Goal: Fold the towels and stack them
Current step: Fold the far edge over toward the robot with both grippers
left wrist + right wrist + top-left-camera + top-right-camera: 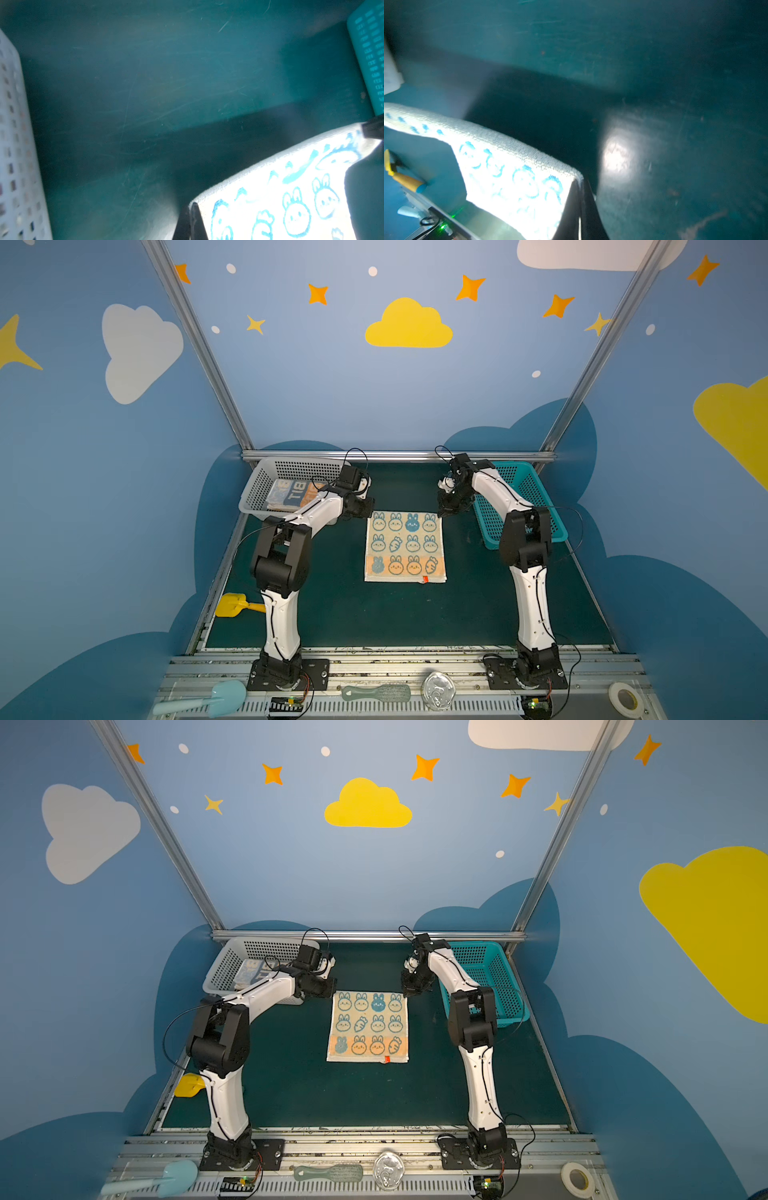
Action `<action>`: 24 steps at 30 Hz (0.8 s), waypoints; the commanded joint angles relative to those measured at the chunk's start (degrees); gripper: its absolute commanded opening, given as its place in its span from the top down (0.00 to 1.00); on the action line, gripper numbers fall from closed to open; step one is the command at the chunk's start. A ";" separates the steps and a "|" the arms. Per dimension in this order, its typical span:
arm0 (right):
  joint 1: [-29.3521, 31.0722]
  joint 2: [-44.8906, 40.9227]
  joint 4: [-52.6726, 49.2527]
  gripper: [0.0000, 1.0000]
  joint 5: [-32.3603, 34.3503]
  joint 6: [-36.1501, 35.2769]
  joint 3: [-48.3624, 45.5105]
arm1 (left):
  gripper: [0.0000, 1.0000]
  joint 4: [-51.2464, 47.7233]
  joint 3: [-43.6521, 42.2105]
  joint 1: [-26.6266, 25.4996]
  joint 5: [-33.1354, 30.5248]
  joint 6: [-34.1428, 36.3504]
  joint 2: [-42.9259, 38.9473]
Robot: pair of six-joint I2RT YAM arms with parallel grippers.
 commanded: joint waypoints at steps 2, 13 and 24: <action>-0.31 -6.95 0.49 1.00 -0.74 1.69 -5.39 | 0.97 1.41 -4.27 -0.48 -0.77 -1.06 -5.21; 1.34 -21.34 8.81 1.00 -2.88 7.74 -31.13 | 0.97 5.25 -22.04 -4.08 -2.40 -8.67 -18.43; 7.02 -22.19 17.88 1.00 -1.24 12.31 -48.58 | 0.97 7.54 -34.37 -7.90 0.77 -16.68 -18.13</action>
